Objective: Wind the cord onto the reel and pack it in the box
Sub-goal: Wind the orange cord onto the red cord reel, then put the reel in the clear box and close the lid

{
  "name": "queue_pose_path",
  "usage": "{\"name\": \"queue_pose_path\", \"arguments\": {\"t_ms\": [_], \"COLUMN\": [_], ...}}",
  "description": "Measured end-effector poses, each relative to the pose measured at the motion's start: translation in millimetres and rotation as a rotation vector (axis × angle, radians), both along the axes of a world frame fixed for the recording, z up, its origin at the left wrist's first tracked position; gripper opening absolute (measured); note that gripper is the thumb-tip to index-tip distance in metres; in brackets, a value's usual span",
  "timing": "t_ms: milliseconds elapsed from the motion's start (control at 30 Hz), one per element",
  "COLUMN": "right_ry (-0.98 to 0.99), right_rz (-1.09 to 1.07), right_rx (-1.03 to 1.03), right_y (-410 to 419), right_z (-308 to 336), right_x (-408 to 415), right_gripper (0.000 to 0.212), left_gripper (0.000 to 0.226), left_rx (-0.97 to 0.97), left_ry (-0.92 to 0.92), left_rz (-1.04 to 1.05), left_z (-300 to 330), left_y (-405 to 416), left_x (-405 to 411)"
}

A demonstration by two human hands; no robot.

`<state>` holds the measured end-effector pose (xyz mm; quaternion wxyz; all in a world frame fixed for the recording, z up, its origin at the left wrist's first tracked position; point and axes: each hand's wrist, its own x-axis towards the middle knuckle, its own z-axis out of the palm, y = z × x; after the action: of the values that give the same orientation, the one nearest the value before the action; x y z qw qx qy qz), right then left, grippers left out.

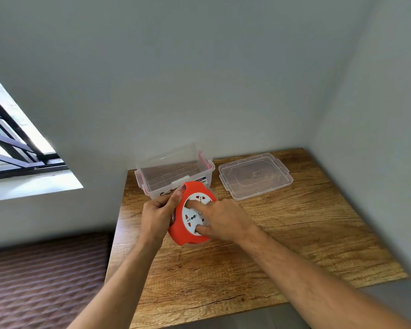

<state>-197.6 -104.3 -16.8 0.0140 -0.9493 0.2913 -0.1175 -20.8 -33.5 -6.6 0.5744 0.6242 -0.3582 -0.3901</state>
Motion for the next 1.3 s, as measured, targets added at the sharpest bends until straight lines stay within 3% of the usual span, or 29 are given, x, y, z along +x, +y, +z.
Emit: {"name": "queue_pose_path", "arguments": {"t_ms": [167,233,367,467,567,700,800,967,1067,1300], "right_ry": [0.263,0.285,0.047,-0.306,-0.534,-0.669,-0.768,-0.722,-0.705,-0.668], "right_rz": [0.072,0.068,-0.012,-0.192,-0.446,-0.695,-0.684,-0.462,-0.382,-0.282], "right_rx": [0.018,0.059,0.144,0.311,0.435,0.805,1.074,1.397,1.409,1.314], "right_y": [-9.6,-6.5,0.9,-0.3,-2.9,-9.2,-15.0,-35.0,-48.8,-93.0], "right_z": [-13.5,-21.1,-33.6,-37.6,-42.3,-46.9,-49.5,-50.2,-41.7,-1.9], "right_x": [-13.5,-17.8,-27.7,-36.6,-39.3,-34.7,-31.1,-43.5,-43.5,-18.9], "right_gripper": [0.066,0.061,0.062,0.052,0.042,0.061,0.047,0.037,0.044,0.046], "left_gripper": [0.037,0.035,0.026,0.023,0.024,0.037,0.044,0.043,0.032,0.026], "left_rx": [0.298,0.373,0.379,0.351,0.334,0.31,0.296,0.284,0.303,0.229], "left_ry": [-0.035,0.011,0.146,0.266,0.435,0.532,0.564,0.621,0.578,0.158], "left_rz": [-0.153,-0.179,-0.127,-0.071,-0.036,-0.043,-0.055,-0.054,-0.036,0.134], "left_z": [-17.9,-25.6,-39.5,-49.4,-56.5,-61.0,-62.0,-61.7,-55.0,-12.1], "left_y": [7.5,10.7,20.3,28.0,31.7,29.3,27.7,28.0,22.5,-16.0], "left_x": [-7.0,-9.0,-12.1,-10.6,-10.1,-16.3,-22.1,-25.9,-26.6,-16.9]}}
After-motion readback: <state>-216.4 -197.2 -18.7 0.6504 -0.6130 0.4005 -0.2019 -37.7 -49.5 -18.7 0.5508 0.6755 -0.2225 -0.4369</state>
